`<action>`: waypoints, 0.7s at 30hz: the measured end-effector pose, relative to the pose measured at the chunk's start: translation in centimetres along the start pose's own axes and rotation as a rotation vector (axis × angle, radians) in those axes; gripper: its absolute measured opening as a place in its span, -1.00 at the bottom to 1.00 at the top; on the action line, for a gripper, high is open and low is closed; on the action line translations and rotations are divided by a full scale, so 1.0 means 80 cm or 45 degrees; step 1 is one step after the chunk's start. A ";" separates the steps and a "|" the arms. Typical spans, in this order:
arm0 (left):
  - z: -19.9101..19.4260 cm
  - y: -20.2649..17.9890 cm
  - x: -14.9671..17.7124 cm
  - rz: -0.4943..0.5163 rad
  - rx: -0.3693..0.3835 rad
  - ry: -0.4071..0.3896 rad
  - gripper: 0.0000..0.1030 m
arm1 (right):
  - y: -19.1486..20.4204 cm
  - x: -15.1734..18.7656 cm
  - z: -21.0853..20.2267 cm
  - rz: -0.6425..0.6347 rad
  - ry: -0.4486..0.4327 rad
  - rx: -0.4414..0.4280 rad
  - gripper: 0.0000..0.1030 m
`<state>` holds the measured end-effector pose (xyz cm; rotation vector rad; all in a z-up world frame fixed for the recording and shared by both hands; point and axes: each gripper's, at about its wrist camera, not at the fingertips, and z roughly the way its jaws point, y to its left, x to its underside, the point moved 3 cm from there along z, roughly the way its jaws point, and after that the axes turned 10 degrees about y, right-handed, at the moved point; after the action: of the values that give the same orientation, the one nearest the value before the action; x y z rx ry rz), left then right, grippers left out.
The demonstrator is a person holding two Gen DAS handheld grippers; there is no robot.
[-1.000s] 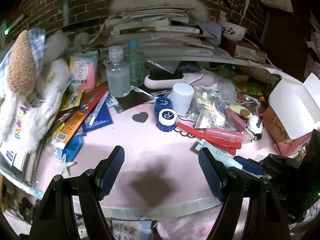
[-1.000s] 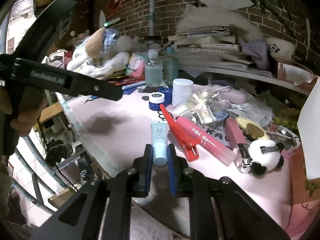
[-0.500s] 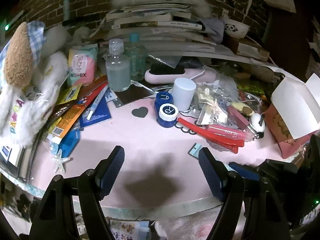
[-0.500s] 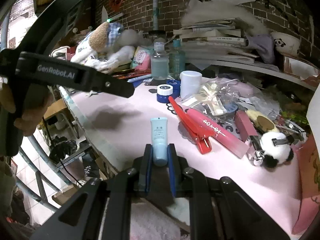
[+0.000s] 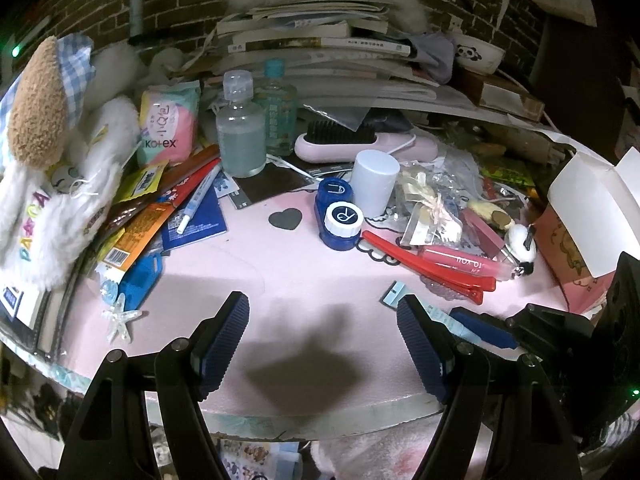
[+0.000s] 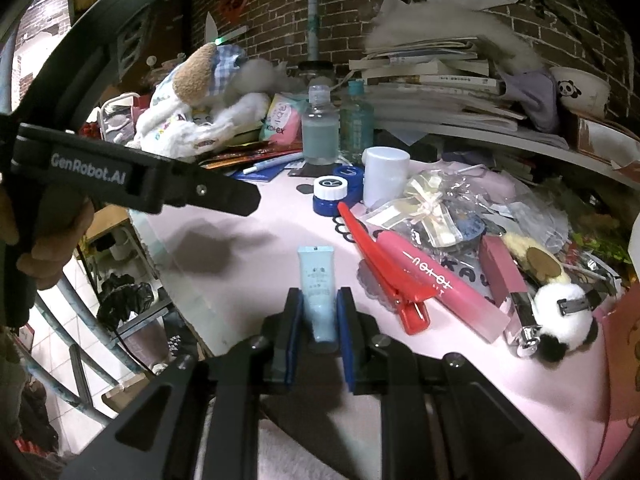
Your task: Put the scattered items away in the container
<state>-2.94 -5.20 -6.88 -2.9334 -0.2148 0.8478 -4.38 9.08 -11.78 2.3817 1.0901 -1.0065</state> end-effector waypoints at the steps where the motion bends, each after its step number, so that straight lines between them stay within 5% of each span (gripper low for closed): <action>1: 0.000 0.000 0.000 -0.001 0.000 0.001 0.43 | 0.000 0.000 0.000 0.003 -0.001 0.005 -0.72; 13: -0.003 0.000 -0.001 -0.014 0.023 -0.016 0.43 | -0.012 -0.046 -0.073 -0.011 -0.170 0.110 -0.72; 21: 0.000 -0.012 -0.004 0.009 0.061 -0.016 0.43 | -0.086 -0.080 -0.183 0.090 -0.219 0.345 -0.72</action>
<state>-3.34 -4.27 -6.63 -2.8868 -0.1822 0.8602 -5.73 18.31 2.94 2.4615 0.8484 -1.3803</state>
